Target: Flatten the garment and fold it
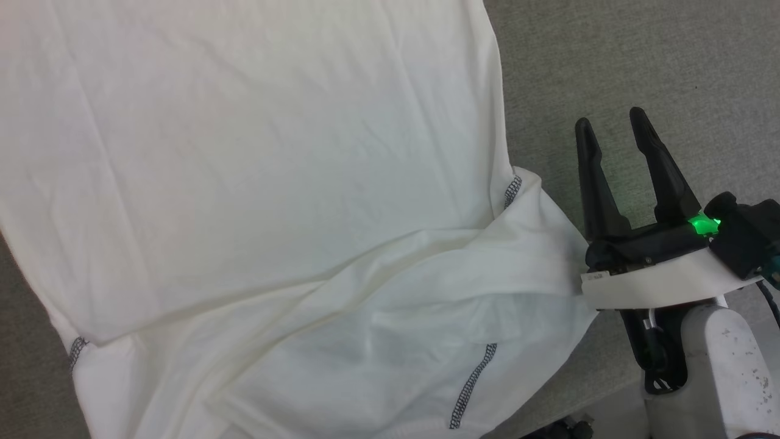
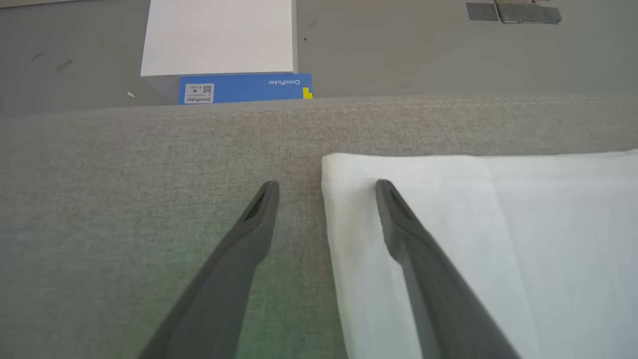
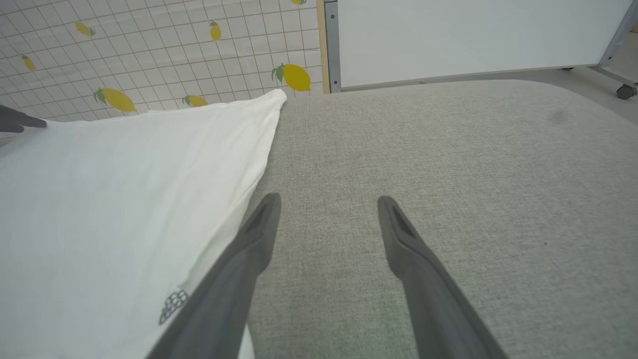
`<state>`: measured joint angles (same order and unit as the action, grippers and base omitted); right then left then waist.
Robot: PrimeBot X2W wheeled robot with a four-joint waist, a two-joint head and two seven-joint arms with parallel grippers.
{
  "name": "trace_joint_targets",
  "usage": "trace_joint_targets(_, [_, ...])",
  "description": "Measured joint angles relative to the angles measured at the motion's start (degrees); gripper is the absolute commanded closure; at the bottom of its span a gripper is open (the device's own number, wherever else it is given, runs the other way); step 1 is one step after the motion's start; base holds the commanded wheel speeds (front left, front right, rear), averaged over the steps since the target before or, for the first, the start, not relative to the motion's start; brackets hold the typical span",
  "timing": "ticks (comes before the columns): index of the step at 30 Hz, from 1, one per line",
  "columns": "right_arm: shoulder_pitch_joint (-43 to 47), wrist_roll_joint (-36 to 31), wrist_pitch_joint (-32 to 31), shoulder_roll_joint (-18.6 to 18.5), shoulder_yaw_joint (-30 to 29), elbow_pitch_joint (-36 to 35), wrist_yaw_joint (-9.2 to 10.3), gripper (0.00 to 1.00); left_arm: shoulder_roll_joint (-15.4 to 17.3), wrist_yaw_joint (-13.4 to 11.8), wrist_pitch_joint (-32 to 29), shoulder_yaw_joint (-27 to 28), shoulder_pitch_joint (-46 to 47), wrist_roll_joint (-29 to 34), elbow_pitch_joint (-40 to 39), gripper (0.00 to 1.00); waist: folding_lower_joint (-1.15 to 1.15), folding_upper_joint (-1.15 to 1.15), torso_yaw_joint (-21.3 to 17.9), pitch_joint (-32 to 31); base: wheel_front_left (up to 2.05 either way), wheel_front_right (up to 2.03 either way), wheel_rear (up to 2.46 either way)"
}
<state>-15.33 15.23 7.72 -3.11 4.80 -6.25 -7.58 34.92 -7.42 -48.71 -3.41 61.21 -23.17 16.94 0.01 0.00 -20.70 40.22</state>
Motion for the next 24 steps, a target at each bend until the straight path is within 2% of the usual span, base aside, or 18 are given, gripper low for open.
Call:
trace_joint_targets(6, [-0.9,0.5,0.7,0.0,0.7,0.1,0.0,0.0,2.2,-3.3,-4.0,-0.9,0.4,3.0,-2.5,0.0,0.0,0.0,-1.3,2.1,0.0,0.0,0.0])
trace_joint_targets(7, [-1.1,0.5,0.7,0.0,0.8,0.1,0.0,0.0,2.5,-3.7,-5.2,-1.1,0.5,3.3,-3.0,0.14,0.0,0.0,-1.5,2.3,0.0,0.0,0.0])
trace_joint_targets(8, [-1.2,0.5,0.7,0.0,0.9,0.2,0.0,0.0,2.6,-4.0,-5.9,-1.1,0.5,3.4,-3.5,0.68,0.0,0.0,-1.6,2.5,0.0,0.0,0.0])
trace_joint_targets(9, [-1.3,0.5,0.7,0.0,1.0,0.2,0.0,0.0,2.8,-4.1,-6.6,-1.1,0.5,3.4,-4.0,1.0,0.0,0.0,-1.6,2.6,0.0,0.0,0.0])
trace_joint_targets(12, [-2.3,0.0,0.3,0.0,1.1,0.1,0.0,0.0,3.0,-4.4,-8.5,-1.4,0.4,3.4,-5.5,1.0,-0.01,0.0,-1.5,2.6,0.0,0.0,0.0])
trace_joint_targets(18, [-9.8,-1.0,-2.6,-2.3,2.9,-0.6,0.0,0.0,2.7,-4.4,-7.4,-1.9,-0.8,3.0,-6.7,1.0,-0.01,0.0,-0.7,2.4,0.0,0.0,0.0])
trace_joint_targets(22, [-20.9,0.2,-6.9,-3.8,4.2,2.4,0.0,0.0,2.0,-3.7,-5.6,-2.1,-0.9,2.4,-6.6,1.0,-0.01,0.0,0.1,2.4,0.0,0.0,0.0])
trace_joint_targets(24, [-28.1,1.3,-10.2,-4.3,4.5,6.8,0.0,0.0,1.6,-3.0,-4.5,-2.6,-0.8,2.4,-6.6,1.0,-0.01,0.0,0.7,2.5,0.0,0.0,0.0])
